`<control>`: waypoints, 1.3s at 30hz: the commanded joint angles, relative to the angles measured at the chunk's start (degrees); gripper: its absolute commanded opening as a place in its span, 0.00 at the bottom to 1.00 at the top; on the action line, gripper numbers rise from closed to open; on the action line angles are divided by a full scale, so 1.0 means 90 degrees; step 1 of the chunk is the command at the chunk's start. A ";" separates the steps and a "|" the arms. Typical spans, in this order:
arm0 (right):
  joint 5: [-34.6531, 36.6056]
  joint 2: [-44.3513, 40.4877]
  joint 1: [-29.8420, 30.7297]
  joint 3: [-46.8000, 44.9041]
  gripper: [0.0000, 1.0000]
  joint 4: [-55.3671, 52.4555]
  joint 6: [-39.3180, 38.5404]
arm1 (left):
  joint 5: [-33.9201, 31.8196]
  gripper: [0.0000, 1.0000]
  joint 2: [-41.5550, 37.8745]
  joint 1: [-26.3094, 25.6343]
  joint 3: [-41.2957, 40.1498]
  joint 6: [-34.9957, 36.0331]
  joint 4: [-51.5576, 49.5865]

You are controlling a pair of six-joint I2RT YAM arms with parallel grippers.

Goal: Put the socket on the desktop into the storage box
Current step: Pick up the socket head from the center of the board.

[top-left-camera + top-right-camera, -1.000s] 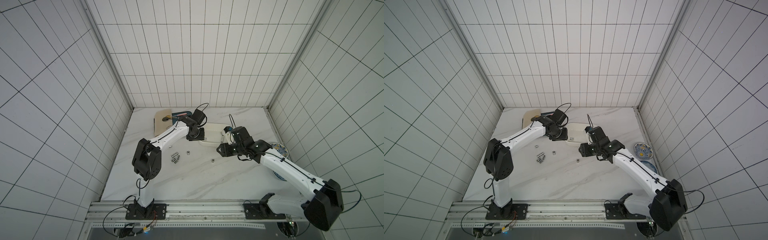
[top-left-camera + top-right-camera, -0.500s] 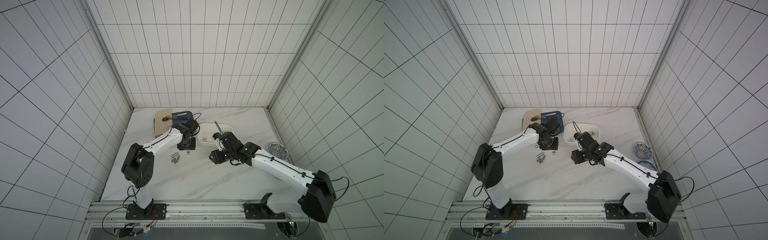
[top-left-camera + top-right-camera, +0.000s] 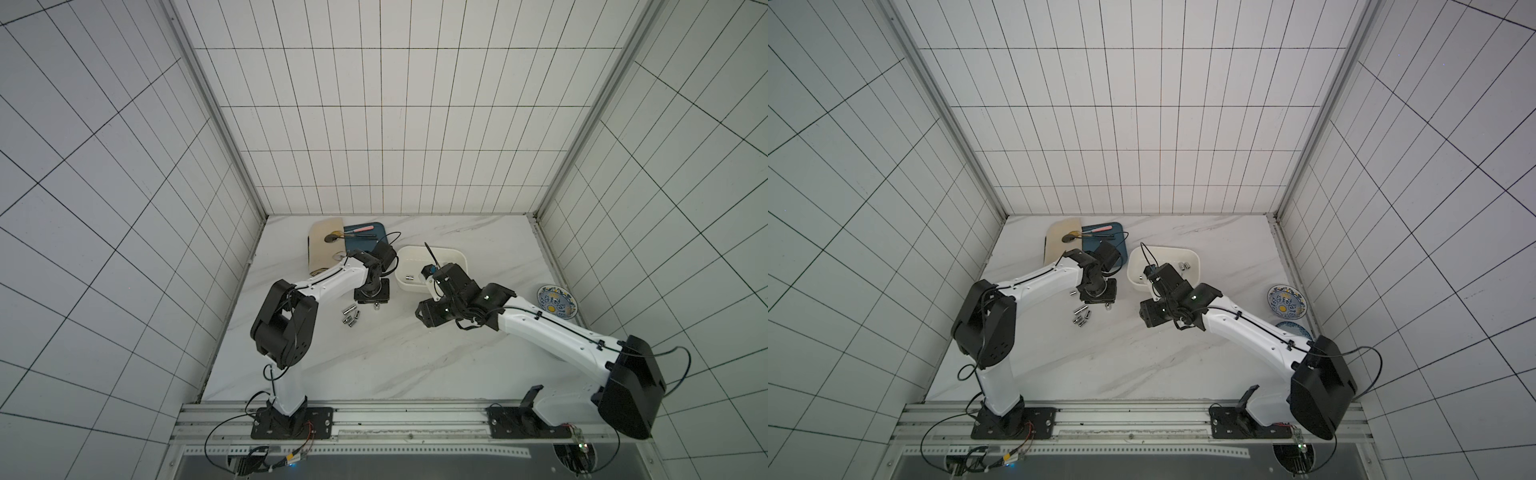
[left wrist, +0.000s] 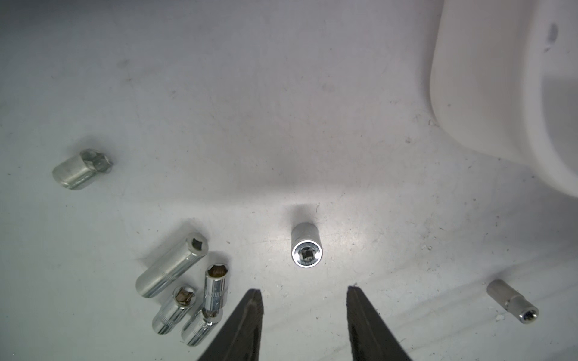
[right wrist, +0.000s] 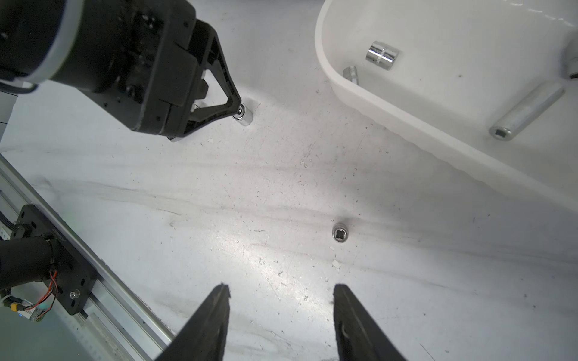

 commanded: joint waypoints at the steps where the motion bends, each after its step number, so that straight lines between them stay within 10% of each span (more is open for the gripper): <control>1: 0.0167 -0.0032 0.0060 0.0164 0.56 0.0044 -0.0063 | -0.0011 0.46 0.0265 0.0033 0.0075 0.0036 0.0184; 39: 0.0459 -0.0178 -0.0057 0.0042 0.56 -0.0010 -0.0141 | 0.0137 0.34 0.0999 0.0030 0.0312 0.0050 0.0146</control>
